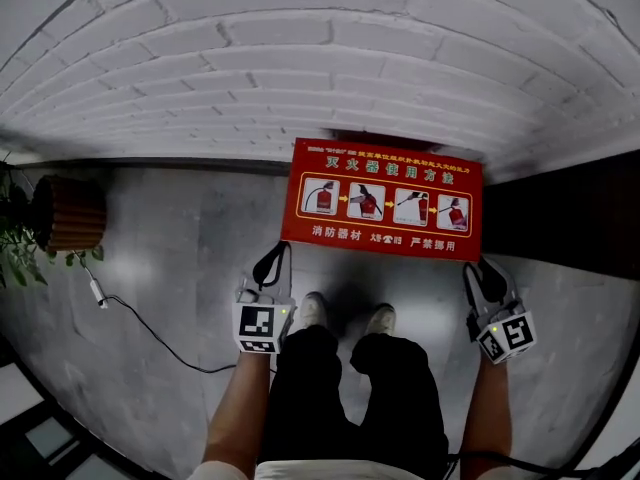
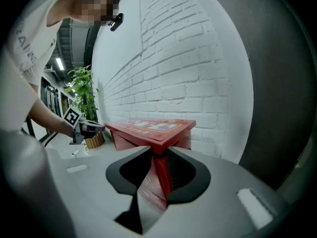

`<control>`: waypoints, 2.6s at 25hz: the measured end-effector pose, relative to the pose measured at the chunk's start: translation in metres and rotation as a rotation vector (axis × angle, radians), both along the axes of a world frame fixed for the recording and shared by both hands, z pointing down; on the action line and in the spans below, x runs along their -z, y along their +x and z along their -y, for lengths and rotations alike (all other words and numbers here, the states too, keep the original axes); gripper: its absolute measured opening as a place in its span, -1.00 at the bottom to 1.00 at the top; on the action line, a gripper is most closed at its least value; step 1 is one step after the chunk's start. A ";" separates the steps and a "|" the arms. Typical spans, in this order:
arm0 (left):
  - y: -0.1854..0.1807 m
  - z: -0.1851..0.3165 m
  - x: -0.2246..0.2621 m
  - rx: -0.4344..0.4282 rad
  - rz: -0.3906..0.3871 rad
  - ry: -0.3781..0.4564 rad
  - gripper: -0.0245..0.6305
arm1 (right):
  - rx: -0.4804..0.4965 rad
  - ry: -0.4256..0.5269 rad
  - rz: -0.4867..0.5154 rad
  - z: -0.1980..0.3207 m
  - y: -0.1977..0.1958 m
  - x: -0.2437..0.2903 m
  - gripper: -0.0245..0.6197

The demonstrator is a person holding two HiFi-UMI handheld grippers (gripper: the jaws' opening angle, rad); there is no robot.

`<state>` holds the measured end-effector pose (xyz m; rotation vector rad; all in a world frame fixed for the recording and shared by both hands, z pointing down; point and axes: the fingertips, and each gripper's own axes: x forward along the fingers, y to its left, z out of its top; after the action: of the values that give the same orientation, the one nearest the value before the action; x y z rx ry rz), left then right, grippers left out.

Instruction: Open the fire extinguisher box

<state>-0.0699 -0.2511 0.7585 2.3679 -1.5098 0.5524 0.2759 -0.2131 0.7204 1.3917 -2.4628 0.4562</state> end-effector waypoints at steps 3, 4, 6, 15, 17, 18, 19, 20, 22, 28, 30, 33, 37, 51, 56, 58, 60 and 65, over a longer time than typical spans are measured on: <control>0.000 0.006 0.038 0.000 -0.001 0.029 -0.82 | -0.019 0.024 0.039 0.007 0.000 0.031 -0.60; 0.001 0.010 0.051 -0.003 0.002 0.038 -0.81 | -0.027 0.030 0.056 0.012 0.000 0.043 -0.60; 0.001 0.024 0.077 -0.009 0.004 0.053 -0.78 | -0.042 0.028 0.083 0.024 0.000 0.064 -0.60; 0.009 0.096 0.152 0.009 -0.011 0.114 -0.78 | -0.106 0.082 0.031 0.094 0.009 0.128 -0.64; 0.011 0.115 0.162 0.013 -0.002 0.144 -0.78 | -0.130 0.109 0.016 0.113 0.012 0.138 -0.70; 0.012 0.125 0.164 0.013 0.002 0.163 -0.78 | -0.141 0.122 0.009 0.123 0.013 0.141 -0.71; 0.013 0.135 0.167 0.012 0.004 0.176 -0.78 | -0.152 0.133 0.004 0.132 0.014 0.144 -0.72; 0.015 0.143 0.167 0.011 0.003 0.183 -0.78 | -0.160 0.142 0.002 0.141 0.016 0.146 -0.73; 0.020 0.159 0.166 0.010 0.002 0.183 -0.78 | -0.166 0.154 0.000 0.155 0.018 0.148 -0.74; 0.030 0.182 0.155 0.002 0.003 0.167 -0.79 | -0.148 0.151 -0.024 0.176 0.016 0.139 -0.76; 0.033 0.182 0.155 -0.003 0.002 0.166 -0.79 | -0.149 0.150 -0.016 0.175 0.016 0.138 -0.76; 0.038 0.173 0.160 -0.016 -0.003 0.171 -0.79 | -0.137 0.153 -0.006 0.167 0.009 0.142 -0.77; 0.047 0.152 0.168 -0.022 -0.021 0.171 -0.83 | -0.114 0.160 -0.015 0.151 -0.006 0.150 -0.85; 0.050 0.075 0.224 -0.015 -0.039 0.126 -0.91 | -0.077 0.164 0.016 0.084 -0.038 0.209 -0.90; 0.052 0.040 0.291 -0.025 -0.068 0.101 -0.91 | -0.048 0.157 0.025 0.051 -0.057 0.265 -0.90; 0.055 0.025 0.311 -0.028 -0.085 0.076 -0.91 | -0.047 0.173 0.031 0.040 -0.063 0.292 -0.90; 0.059 0.011 0.329 -0.041 -0.092 0.069 -0.91 | -0.043 0.192 0.037 0.027 -0.069 0.317 -0.90; 0.074 -0.008 0.363 -0.105 -0.067 0.133 -0.91 | -0.039 0.232 0.020 0.005 -0.077 0.360 -0.90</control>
<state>0.0044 -0.2434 0.3950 2.5514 -1.4413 0.4024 0.1992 -0.2180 0.3602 1.5312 -2.5750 0.1964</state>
